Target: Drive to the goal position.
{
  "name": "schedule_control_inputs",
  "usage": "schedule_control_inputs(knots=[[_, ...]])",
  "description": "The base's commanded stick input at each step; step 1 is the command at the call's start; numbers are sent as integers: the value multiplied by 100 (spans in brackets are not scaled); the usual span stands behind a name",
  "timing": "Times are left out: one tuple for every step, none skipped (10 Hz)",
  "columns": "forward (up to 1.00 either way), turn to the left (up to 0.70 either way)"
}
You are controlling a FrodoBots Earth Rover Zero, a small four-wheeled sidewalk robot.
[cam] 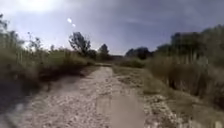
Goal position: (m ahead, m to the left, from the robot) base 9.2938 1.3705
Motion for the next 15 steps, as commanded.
schedule_control_inputs(knots=[[85, 0], [85, 0], [85, 0], [85, 0], [85, 0], [85, 0], [85, 0], [85, 4], [85, 29], [85, 34], [85, 34], [85, 34], [85, 34], [85, 34], [85, 34]])
